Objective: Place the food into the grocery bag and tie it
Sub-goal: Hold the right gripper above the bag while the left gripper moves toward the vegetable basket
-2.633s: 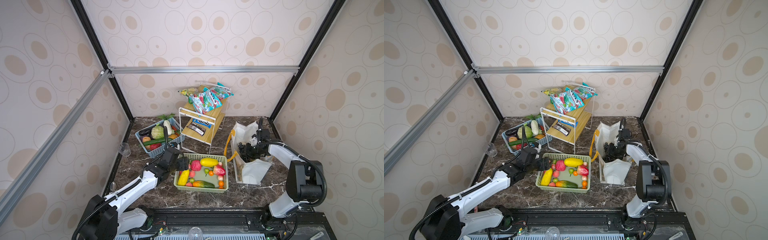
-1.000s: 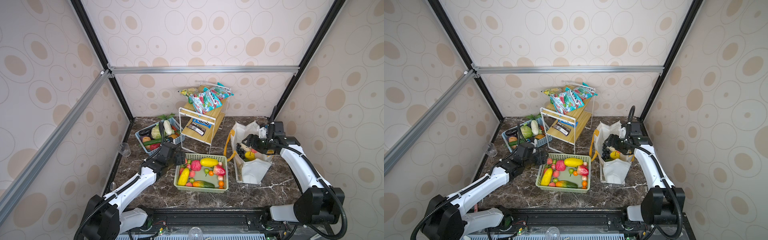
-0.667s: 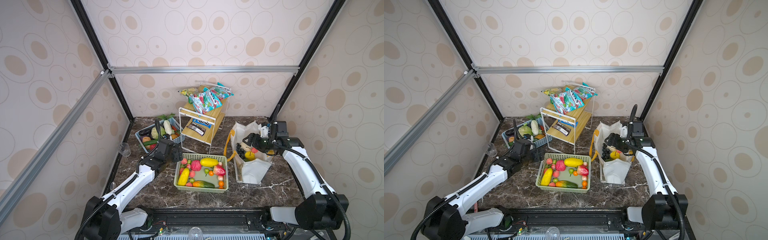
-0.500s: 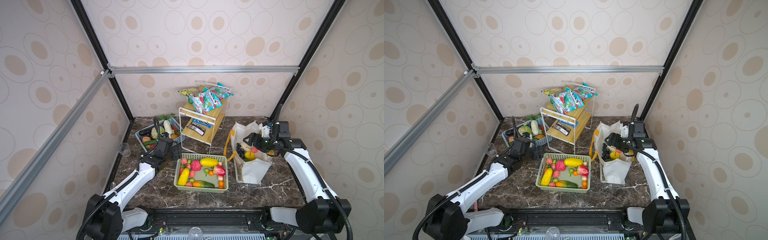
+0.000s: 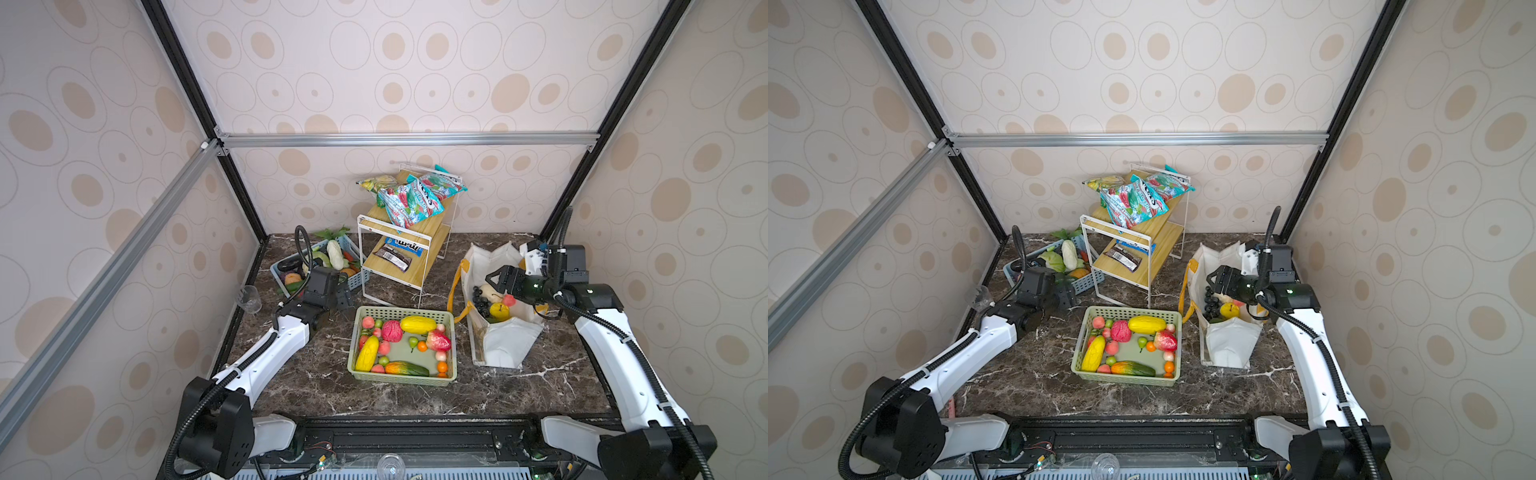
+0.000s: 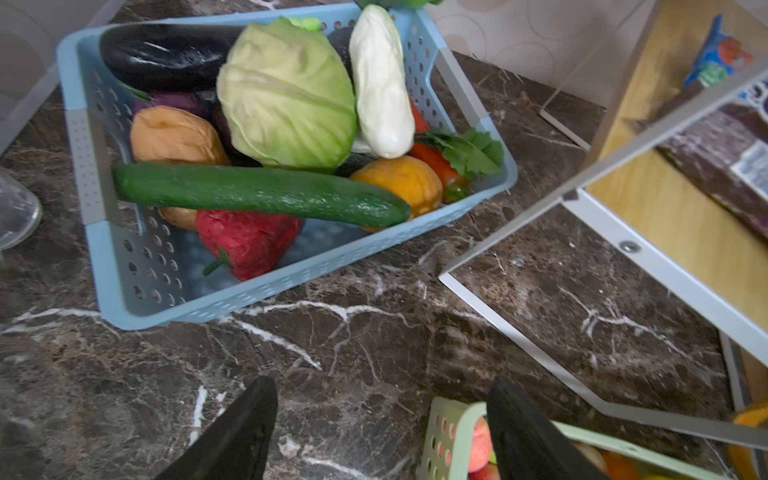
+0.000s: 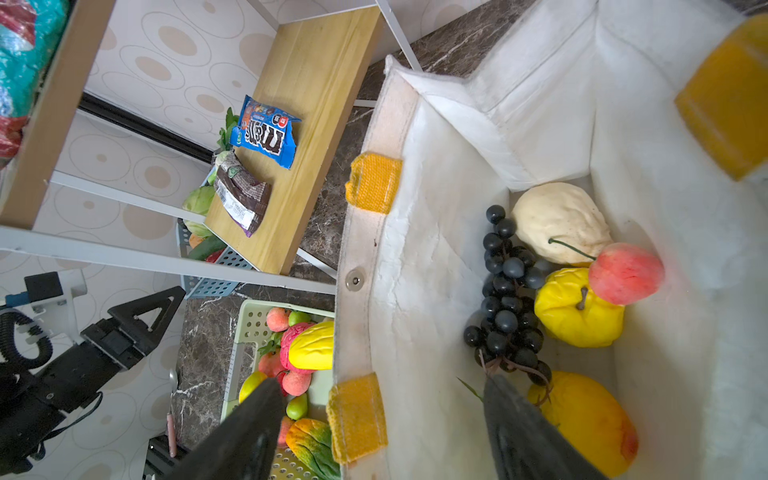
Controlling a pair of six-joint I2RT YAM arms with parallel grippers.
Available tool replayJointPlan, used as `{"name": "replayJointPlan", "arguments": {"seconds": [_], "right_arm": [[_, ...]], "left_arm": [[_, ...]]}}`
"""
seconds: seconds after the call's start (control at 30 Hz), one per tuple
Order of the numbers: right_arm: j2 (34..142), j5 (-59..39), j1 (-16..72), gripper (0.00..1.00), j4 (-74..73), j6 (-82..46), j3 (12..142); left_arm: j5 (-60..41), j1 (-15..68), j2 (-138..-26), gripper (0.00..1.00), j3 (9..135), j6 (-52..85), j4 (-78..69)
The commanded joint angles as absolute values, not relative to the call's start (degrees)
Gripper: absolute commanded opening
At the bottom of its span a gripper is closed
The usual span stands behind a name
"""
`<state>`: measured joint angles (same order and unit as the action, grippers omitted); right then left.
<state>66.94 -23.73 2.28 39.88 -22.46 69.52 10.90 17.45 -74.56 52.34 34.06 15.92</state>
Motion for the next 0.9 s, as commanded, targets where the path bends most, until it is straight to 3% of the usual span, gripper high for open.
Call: {"name": "replayJointPlan", "arguments": {"seconds": [0.0,0.87], "right_arm": [[65.43,-23.38,2.71,0.79,40.04,-21.97,68.65],[67.7,-24.34,2.99,0.79,38.86,-21.25,69.73]], "left_arm": [[13.36,15.43,-75.94,0.79,55.77,35.9,15.61],[9.04,7.3,-93.16,0.78,68.05,40.22,12.0]]}}
